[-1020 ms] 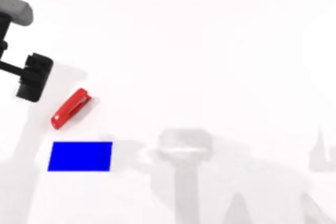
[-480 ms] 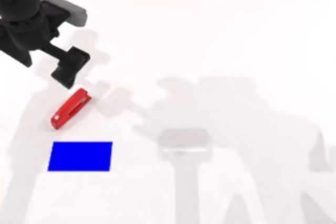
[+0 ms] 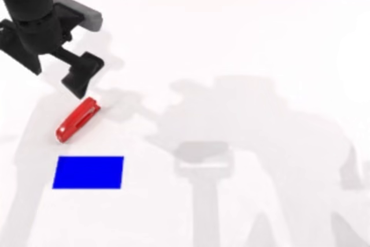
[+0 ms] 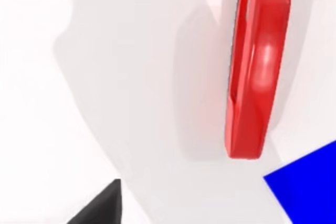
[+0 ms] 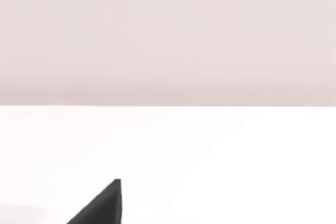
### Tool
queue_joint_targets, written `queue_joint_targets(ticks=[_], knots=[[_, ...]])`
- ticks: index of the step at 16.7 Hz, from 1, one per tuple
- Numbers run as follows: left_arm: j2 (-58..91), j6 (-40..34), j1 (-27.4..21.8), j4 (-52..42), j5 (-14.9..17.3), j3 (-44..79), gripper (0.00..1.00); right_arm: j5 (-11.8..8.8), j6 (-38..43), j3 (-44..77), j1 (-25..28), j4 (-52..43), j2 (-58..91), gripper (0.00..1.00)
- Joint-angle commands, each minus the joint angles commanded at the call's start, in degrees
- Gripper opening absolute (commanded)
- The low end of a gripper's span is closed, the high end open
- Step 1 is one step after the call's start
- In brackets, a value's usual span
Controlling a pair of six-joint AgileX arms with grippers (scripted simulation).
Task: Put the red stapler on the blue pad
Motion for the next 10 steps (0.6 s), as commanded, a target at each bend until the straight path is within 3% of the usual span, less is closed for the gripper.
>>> queue_joint_targets(ticks=[3, 10], knots=[[0.58, 0.16, -0.15, 2.24, 0.02, -1.99, 1.00, 0.00, 0.00, 0.00, 0.00, 0.00, 0.00, 1.00], [5.19, 0.29, -0.15, 18.88, 0.06, -13.51, 1.00, 0.00, 0.00, 0.00, 0.00, 0.00, 0.00, 1.00]])
